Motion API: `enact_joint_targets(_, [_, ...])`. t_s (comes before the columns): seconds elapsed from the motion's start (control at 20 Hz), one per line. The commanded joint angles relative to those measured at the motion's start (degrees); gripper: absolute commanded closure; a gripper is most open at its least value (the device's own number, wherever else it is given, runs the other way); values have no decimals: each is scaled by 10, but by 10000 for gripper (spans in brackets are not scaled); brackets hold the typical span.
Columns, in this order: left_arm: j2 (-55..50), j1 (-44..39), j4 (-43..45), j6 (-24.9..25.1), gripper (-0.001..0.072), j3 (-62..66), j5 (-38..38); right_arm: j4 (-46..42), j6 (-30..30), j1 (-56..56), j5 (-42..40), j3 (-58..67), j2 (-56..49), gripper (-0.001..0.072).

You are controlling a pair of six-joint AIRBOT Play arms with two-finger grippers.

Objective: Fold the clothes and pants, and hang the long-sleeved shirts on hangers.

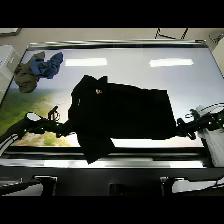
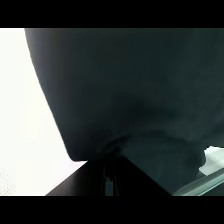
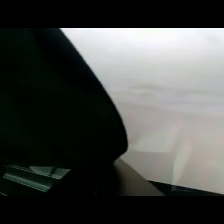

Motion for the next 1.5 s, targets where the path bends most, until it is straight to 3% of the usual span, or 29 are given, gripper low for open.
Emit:
enact_joint_targets(0.0, [21,1,-1,12,690,23,0,32,-21,30,51,13,23,666])
enact_joint_targets(0.15, [89,14,2,22,691,129,11,114,-33,31,42,111,80,669])
enact_joint_targets(0.3, [175,46,2,32,690,333,37,191,-38,31,-56,313,156,669])
enact_joint_targets(0.5, [261,83,8,47,688,606,83,165,-60,31,-189,558,268,668])
enact_joint_targets(0.6, [304,77,8,47,688,653,84,138,-54,31,-184,577,338,668])
enact_joint_targets(0.75, [365,73,8,47,689,654,114,86,6,31,-156,574,413,668])
enact_joint_targets(1.0, [391,73,8,45,689,656,165,77,15,31,-221,575,459,669])
enact_joint_targets(1.15, [379,73,37,34,689,656,149,29,46,31,-170,575,445,669])
enact_joint_targets(1.2, [368,73,71,-1,689,656,123,13,67,31,-126,575,429,669])
enact_joint_targets(1.3, [325,73,125,-50,689,655,24,15,95,33,2,569,372,671])
enact_joint_targets(1.35, [293,73,132,-52,689,645,-34,8,78,50,55,540,339,672])
enact_joint_targets(1.45, [230,54,133,-52,689,582,-103,-47,75,118,54,432,288,672])
